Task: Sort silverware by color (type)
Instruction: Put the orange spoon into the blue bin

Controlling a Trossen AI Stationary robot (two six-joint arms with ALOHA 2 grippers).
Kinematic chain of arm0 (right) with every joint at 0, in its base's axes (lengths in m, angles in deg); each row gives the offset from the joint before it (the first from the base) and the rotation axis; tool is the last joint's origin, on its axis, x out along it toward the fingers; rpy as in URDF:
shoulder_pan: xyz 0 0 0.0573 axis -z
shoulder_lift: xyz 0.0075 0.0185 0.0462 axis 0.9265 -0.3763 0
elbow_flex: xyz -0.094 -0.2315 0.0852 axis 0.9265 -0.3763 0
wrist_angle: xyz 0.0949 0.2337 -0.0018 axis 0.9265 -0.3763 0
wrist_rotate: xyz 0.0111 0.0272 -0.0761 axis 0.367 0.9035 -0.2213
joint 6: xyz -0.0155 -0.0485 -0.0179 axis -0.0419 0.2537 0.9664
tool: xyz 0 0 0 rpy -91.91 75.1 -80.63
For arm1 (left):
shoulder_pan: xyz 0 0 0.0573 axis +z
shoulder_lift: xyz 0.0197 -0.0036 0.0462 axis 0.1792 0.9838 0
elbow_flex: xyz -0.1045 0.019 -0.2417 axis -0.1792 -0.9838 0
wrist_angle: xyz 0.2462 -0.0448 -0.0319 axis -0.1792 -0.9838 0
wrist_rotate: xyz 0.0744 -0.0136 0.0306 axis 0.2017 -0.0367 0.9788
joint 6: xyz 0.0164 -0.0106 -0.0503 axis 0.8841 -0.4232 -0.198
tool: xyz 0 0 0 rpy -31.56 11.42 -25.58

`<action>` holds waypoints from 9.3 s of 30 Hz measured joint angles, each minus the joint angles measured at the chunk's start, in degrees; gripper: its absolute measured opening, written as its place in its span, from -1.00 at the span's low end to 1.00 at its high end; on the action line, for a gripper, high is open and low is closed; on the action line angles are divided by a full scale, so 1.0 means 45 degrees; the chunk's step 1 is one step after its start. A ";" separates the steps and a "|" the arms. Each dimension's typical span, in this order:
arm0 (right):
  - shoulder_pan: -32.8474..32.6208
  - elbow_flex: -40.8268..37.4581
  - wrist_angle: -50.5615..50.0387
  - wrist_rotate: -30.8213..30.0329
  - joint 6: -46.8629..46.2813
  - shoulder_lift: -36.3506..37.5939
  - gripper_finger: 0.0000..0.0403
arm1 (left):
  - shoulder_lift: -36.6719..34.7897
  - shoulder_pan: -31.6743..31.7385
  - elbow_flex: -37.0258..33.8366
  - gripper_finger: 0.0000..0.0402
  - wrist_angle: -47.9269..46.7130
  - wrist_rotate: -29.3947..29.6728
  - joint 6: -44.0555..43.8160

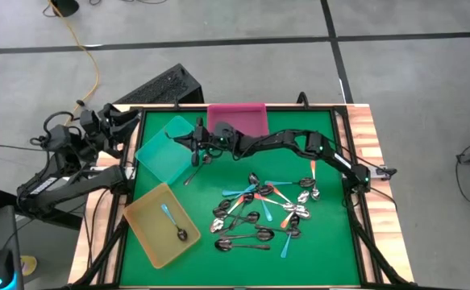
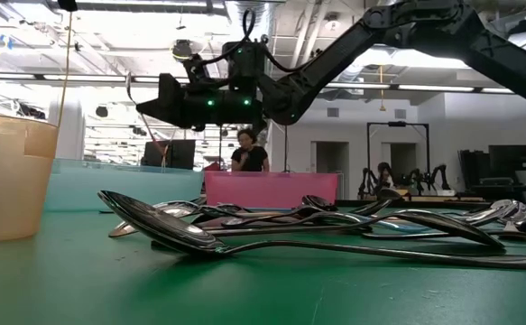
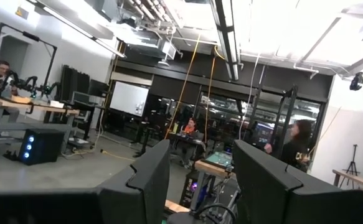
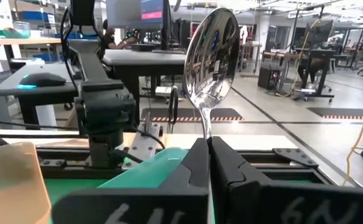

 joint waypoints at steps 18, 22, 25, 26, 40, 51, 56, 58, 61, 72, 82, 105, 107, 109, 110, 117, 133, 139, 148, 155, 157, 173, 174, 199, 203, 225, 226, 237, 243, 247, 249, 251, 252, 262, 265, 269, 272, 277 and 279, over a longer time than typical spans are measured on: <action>0.0087 0.1268 0.1598 0.0299 -0.0989 -0.1661 -0.96 | 0.0001 -0.0005 0.0005 -0.21 0.0032 0.0476 0.0057; 0.0065 0.2232 0.1046 0.0612 -0.1264 -0.2015 -0.96 | 0.0001 -0.0004 0.0005 -0.21 0.0033 0.0481 0.0049; 0.0077 0.2885 0.0227 0.0657 -0.1043 -0.2025 -0.96 | 0.0001 -0.0005 0.0005 -0.21 0.0024 0.0486 0.0049; 0.0078 0.3041 -0.0206 0.0666 -0.0939 -0.2030 -0.96 | 0.0001 0.0000 0.0005 -0.21 0.0024 0.0486 0.0049; 0.0050 0.3633 -0.3755 0.0641 0.0345 -0.2074 -0.96 | 0.0001 -0.0005 0.0005 -0.21 -0.0219 0.0487 0.0151; 0.0004 0.3629 -0.5594 0.0603 0.1216 -0.2074 -0.96 | 0.0001 0.0000 0.0005 -0.21 -0.0322 0.0897 0.0443; 0.0004 0.3628 -0.5708 0.0593 0.1428 -0.2074 -0.96 | 0.0001 -0.0002 0.0005 -0.21 -0.0368 0.0999 0.0585; 0.0004 0.3628 -0.5712 0.0593 0.1423 -0.2074 -0.96 | 0.0001 0.0000 0.0005 -0.21 -0.0395 0.1001 0.0588; 0.0027 0.3628 -0.5707 0.0504 0.1360 -0.2074 -0.95 | 0.0001 -0.0005 0.0005 -0.21 -0.0409 0.0996 0.0588; 0.0028 0.3631 -0.5739 -0.0082 0.1324 -0.2074 -0.50 | 0.0001 0.0000 0.0005 -0.21 -0.0491 0.0996 0.0602; 0.0139 0.3619 -0.9664 -0.0229 0.2890 0.0476 -0.36 | 0.0001 0.0000 0.0005 -0.21 -0.0537 0.0986 0.0884; -0.0236 0.0335 -2.7658 -0.3853 -0.1760 1.0204 -0.38 | 0.0001 -0.0005 0.0005 -0.21 -0.1458 0.0962 0.0908; -0.0777 -0.1213 -2.7393 -0.4130 -0.2785 1.1449 -0.38 | 0.0001 -0.0005 0.0005 -0.21 -0.1458 0.0962 0.0908; -0.1262 -0.3146 -2.7146 -0.4458 -0.3841 1.2701 -0.38 | 0.0001 -0.0005 0.0005 -0.21 -0.1458 0.0962 0.0908; -0.1593 -0.4176 -2.6922 -0.4668 -0.4418 1.3213 -0.38 | 0.0001 -0.0005 0.0005 -0.21 -0.1458 0.0962 0.0908; -0.4069 -1.0034 -2.2963 -0.4503 -0.9183 1.6238 -0.38 | 0.0001 -0.0005 0.0005 -0.21 -0.1668 0.0981 0.0908; -0.5740 -1.3787 -2.3607 -0.6467 -1.7494 1.5664 -0.38 | 0.0001 0.0000 0.0005 -0.21 -0.2132 0.0991 0.0889; -0.5252 -1.3775 -2.3556 -0.6360 -1.8153 1.5715 -0.34 | 0.0001 0.0000 0.0005 -0.21 -0.2118 0.0988 0.0894; -0.4712 -1.4156 -2.4003 -0.6162 -1.8498 1.5601 0.05 | 0.0001 0.0000 0.0005 -0.21 -0.2163 0.0986 0.0899; -0.4722 -1.4448 -2.3647 -0.6236 -1.8749 1.5491 0.07 | 0.0001 0.0000 0.0005 -0.21 -0.2225 0.0986 0.0894; -0.4722 -1.4547 -2.3524 -0.6264 -1.8794 1.5345 0.05 | 0.0001 -0.0002 0.0005 -0.21 -0.2230 0.0985 0.0894; -0.4722 -1.4320 -2.1684 -0.5637 -1.7921 1.2519 -0.02 | 0.0004 -0.0005 0.0005 -0.21 -0.2266 0.0981 0.0526; -0.4722 -1.4271 -2.1666 -0.5634 -1.7922 1.2553 -0.02 | 0.0003 -0.0005 0.0005 -0.21 -0.2257 0.0992 0.0525; -0.4459 -1.4241 -2.0236 -0.6270 -1.8105 1.2639 -0.02 | 0.0006 -0.0004 0.0005 -0.21 -0.2279 0.1030 0.0525; -0.4268 -1.4188 -1.9615 -0.5645 -1.7380 1.2162 -0.04 | 0.0006 -0.0005 0.0005 -0.21 -0.2319 0.1030 0.0525; -0.3391 -1.4202 -1.9594 -0.4212 -1.5960 1.2070 -0.96 | 0.0001 -0.0002 0.0005 -0.21 -0.2488 0.1030 0.0525; -0.3391 -1.4202 -1.9594 -0.4220 -1.5960 1.2070 -0.96 | 0.0001 0.0000 0.0005 -0.21 -0.2488 0.1030 0.0525; -0.3252 -1.3271 -2.0355 -0.4894 -1.5323 1.1949 -0.95 | 0.0004 -0.0005 0.0005 -0.21 -0.2483 0.1030 0.0528; -0.2821 -1.2527 -2.0439 -0.5606 -1.4550 1.1992 -0.95 | 0.0006 -0.0004 0.0005 -0.21 -0.2483 0.1030 0.0529; -0.2433 -1.2180 -2.0597 -0.5856 -1.4254 1.1997 -0.95 | 0.0006 0.0000 0.0005 -0.21 -0.2483 0.1030 0.0529; -0.2299 -1.2047 -2.0800 -0.6088 -1.4135 1.2002 -0.95 | 0.0006 0.0000 0.0005 -0.21 -0.2483 0.1030 0.0527; -0.2232 -1.1862 -2.0848 -0.6477 -1.3958 1.2002 -0.95 | 0.0003 -0.0003 0.0005 -0.21 -0.2483 0.1030 0.0529; -0.2211 -1.1732 -2.0906 -0.6618 -1.3918 1.2003 -0.95 | 0.0006 0.0000 0.0005 -0.21 -0.2483 0.1030 0.0529; -0.1468 -0.9777 -2.1910 -0.8881 -1.2643 1.2026 -0.95 | 0.0003 0.0000 0.0005 -0.21 -0.2492 0.1030 0.0529; -0.1121 -0.9131 -2.1289 -0.9530 -1.1557 1.2036 -0.95 | 0.0005 -0.0002 0.0005 -0.21 -0.2492 0.1030 0.0529; -0.0554 -0.8541 -1.9228 -0.9707 -0.9409 1.2036 -0.96 | 0.0006 -0.0003 0.0005 -0.21 -0.2524 0.1030 0.0529; -0.0127 -0.8471 -1.6947 -0.9613 -0.7825 1.2036 -0.96 | 0.0002 -0.0001 0.0005 -0.21 -0.2560 0.1030 0.0529; 0.0322 -0.8452 -1.2067 -0.8659 -0.4012 1.1773 -0.96 | 0.0006 0.0000 0.0005 -0.21 -0.2560 0.1030 0.0529; 0.0308 -0.8458 -1.0365 -0.8114 -0.2249 1.1464 -0.96 | 0.0006 -0.0005 0.0005 -0.21 -0.2560 0.1030 0.0529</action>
